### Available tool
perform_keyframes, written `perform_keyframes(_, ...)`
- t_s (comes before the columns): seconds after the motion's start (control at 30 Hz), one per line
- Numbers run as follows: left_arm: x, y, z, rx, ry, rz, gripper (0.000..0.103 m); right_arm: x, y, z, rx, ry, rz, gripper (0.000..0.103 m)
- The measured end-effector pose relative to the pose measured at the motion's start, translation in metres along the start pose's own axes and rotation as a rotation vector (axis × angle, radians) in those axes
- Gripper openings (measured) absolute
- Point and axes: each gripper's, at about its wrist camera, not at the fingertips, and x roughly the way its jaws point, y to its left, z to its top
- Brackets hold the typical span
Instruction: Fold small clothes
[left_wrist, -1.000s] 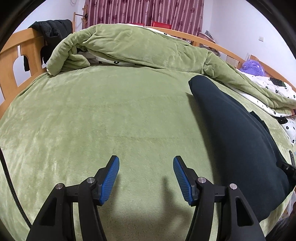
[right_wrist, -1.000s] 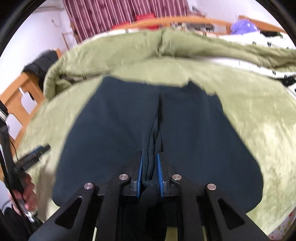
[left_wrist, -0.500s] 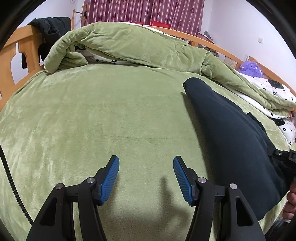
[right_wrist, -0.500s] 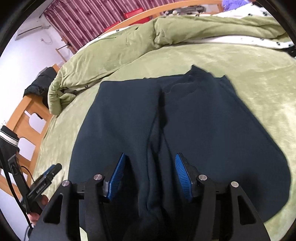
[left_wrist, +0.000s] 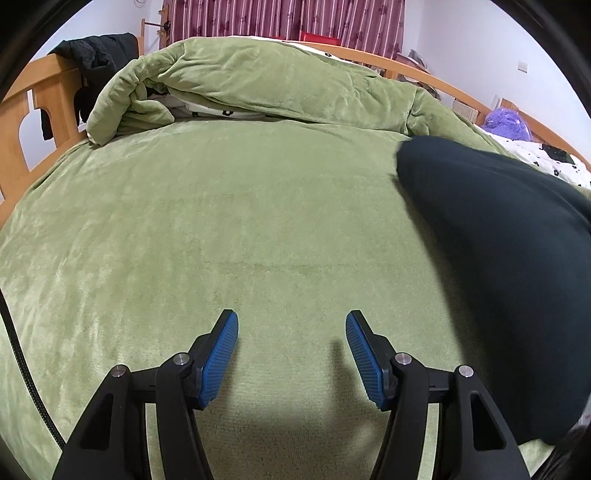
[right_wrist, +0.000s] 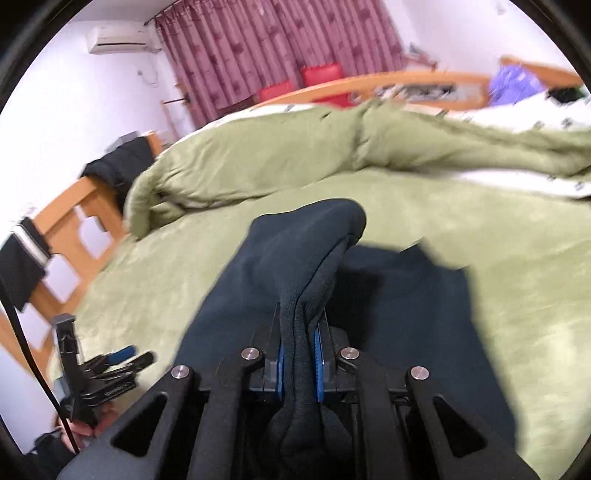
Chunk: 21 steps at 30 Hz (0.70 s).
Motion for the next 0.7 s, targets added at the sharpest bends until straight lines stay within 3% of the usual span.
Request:
perform_keyframes(0.07, -0.001, -0.002, 0.0, -0.004, 0.002, -0.017, 0.059, -0.003, -0.028, -0.006, 0.009, 0.031, -0.077, 0.012)
perform_keyframes(0.17, -0.005, -0.01, -0.001, -0.008, 0.007, -0.06, 0.059, 0.024, -0.072, -0.031, 0.064, 0.179, -0.206, 0.013)
perform_keyframes(0.23, -0.013, -0.02, -0.001, 0.014, -0.002, -0.084, 0.059, 0.036, -0.09, -0.05, 0.107, 0.249, -0.221, 0.018)
perform_keyframes(0.3, -0.021, -0.031, -0.001, 0.037, -0.008, -0.104, 0.059, 0.03, -0.095, -0.057, 0.114, 0.241, -0.232, 0.025)
perform_keyframes(0.37, -0.028, -0.045, 0.0, 0.052, -0.008, -0.125, 0.059, 0.009, -0.09, -0.055, 0.083, 0.168, -0.278, 0.03)
perform_keyframes(0.43, -0.03, -0.058, 0.001, 0.052, 0.005, -0.157, 0.059, -0.003, -0.087, -0.053, 0.061, 0.119, -0.258, 0.034)
perform_keyframes(0.57, -0.032, -0.095, 0.004, 0.032, 0.032, -0.247, 0.059, 0.007, -0.085, -0.063, 0.021, 0.183, -0.219, 0.034)
perform_keyframes(0.67, -0.038, -0.125, 0.002, 0.068, 0.032, -0.295, 0.059, 0.008, -0.088, -0.075, -0.002, 0.195, -0.208, 0.026)
perform_keyframes(0.7, -0.04, -0.133, 0.0, 0.085, 0.031, -0.305, 0.059, 0.008, -0.091, -0.078, -0.002, 0.199, -0.203, 0.019)
